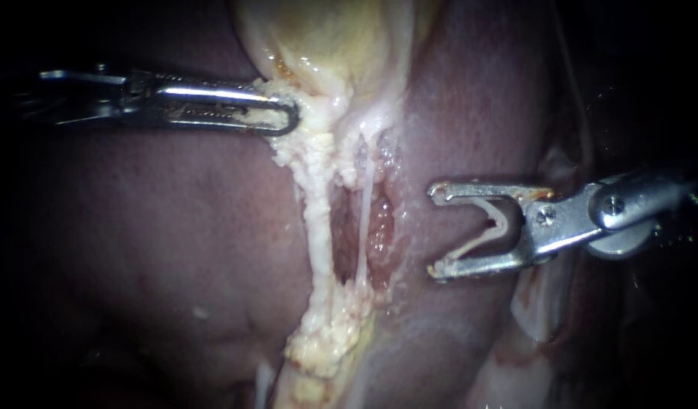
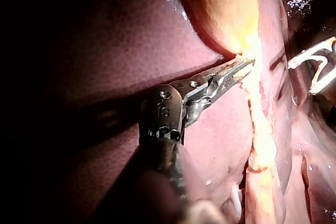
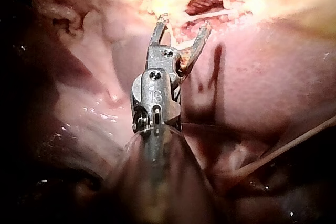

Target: Clipping first clip left tube

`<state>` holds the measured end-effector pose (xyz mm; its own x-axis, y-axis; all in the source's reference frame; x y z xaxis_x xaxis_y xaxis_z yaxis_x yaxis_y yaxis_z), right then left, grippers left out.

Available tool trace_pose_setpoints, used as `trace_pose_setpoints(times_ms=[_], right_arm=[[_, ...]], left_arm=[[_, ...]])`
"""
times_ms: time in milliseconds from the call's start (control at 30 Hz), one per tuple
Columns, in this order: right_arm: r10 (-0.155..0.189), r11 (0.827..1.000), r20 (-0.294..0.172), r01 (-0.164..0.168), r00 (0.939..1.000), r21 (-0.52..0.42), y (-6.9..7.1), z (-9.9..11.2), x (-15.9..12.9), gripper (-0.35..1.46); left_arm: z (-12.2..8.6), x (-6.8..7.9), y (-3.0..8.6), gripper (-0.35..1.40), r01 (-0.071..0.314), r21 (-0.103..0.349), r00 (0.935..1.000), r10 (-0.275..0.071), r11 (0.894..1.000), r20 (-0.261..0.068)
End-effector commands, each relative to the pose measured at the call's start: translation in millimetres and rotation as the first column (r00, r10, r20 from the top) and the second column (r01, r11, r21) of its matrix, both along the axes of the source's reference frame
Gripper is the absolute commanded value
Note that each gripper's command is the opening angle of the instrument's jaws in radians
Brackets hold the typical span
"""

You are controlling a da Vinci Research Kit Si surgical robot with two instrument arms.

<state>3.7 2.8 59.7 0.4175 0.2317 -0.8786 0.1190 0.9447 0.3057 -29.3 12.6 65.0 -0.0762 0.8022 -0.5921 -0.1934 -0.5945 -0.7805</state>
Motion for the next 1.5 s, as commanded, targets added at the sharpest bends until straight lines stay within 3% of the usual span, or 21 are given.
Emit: trace_pose_setpoints(times_ms=[33,233,367,533,767,1033,1267,1500], right_arm=[[0.001,1.000,0.000,-0.001,1.0000,0.000,0.0,0.0,0.0,0.50],[0.001,1.000,0.000,-0.001,1.0000,0.000,0.0,0.0,0.0,0.50],[0.001,1.000,0.000,-0.001,1.0000,0.000,-0.1,-0.1,0.1,0.50],[-0.006,1.000,-0.001,0.006,1.0000,0.004,-0.2,-0.2,0.7,0.50],[-0.039,0.998,-0.040,0.041,0.9984,0.056,-1.5,0.0,4.1,0.49],[-0.055,0.993,-0.043,0.059,0.9976,0.098,-3.3,3.2,9.2,0.49],[-0.052,0.987,-0.087,0.065,0.9948,0.147,-3.4,4.5,11.5,0.49],[-0.052,0.978,-0.148,0.080,0.9876,0.193,-3.0,4.8,13.5,0.48]], left_arm=[[-0.1,0.1,0.0,-0.35,-0.001,0.000,1.0000,0.001,1.000,0.001],[-2.8,2.1,0.9,-0.35,-0.015,0.017,0.9998,0.015,1.000,0.013],[-6.0,4.7,2.2,-0.35,0.015,0.017,0.9994,-0.015,1.000,0.030],[-7.5,6.4,2.9,-0.35,0.030,0.011,0.9989,-0.030,0.999,0.035],[-7.2,6.1,2.6,-0.35,0.032,0.009,0.9989,-0.033,0.999,0.032],[-7.2,5.9,2.6,-0.35,0.033,0.009,0.9989,-0.033,0.999,0.032],[-7.2,5.8,2.6,-0.35,0.034,0.009,0.9989,-0.034,0.999,0.031],[-7.2,5.7,2.6,-0.35,0.034,0.009,0.9989,-0.035,0.999,0.031]])
